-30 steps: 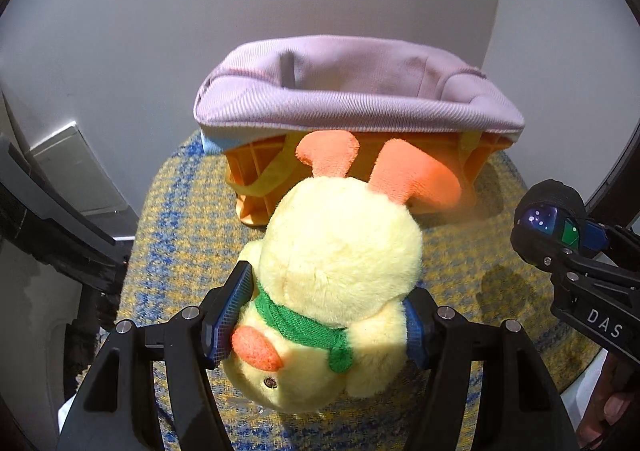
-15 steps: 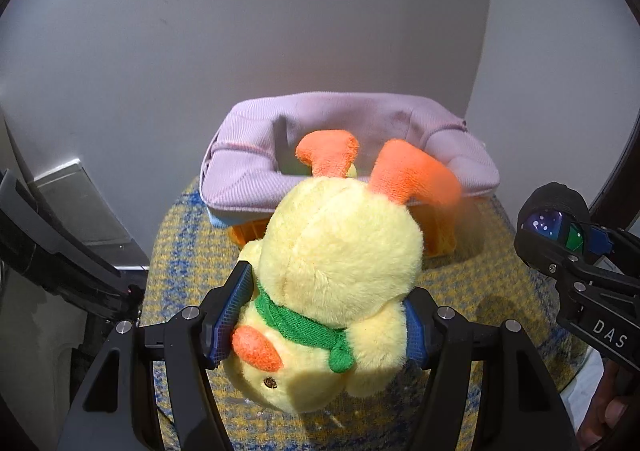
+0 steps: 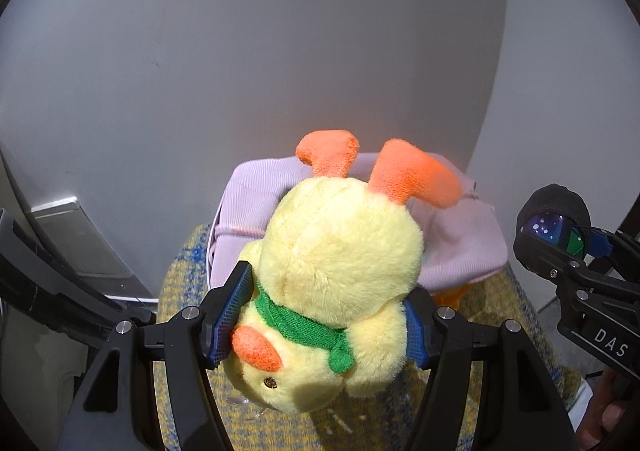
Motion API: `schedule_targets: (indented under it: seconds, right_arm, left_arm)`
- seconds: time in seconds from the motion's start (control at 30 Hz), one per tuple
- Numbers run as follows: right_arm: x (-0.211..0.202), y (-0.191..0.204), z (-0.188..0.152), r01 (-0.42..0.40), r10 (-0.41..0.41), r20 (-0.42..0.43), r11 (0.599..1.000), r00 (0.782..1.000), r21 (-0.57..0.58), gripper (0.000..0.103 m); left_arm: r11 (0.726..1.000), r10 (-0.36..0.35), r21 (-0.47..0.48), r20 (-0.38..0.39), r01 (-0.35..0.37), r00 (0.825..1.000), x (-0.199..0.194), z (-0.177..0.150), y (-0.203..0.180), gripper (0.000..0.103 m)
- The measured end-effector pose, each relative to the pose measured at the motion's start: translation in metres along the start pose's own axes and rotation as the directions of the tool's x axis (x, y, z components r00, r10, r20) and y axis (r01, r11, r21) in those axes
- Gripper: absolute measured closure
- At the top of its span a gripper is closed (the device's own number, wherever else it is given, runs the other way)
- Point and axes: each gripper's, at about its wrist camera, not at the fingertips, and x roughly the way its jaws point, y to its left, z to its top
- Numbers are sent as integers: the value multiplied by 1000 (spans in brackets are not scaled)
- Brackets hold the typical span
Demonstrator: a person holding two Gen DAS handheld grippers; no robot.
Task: Organize objects
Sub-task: 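Carry the chick and ball over the basket with both tools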
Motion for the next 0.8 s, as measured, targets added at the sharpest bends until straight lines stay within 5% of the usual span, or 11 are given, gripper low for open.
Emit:
schedule_targets:
  seconds: [0.8]
  right_arm:
    - [65, -1, 39, -27, 27, -34, 1000, 999, -7, 41]
  left_arm:
    - [1000, -6, -2, -33, 6, 999, 62, 38, 8, 37]
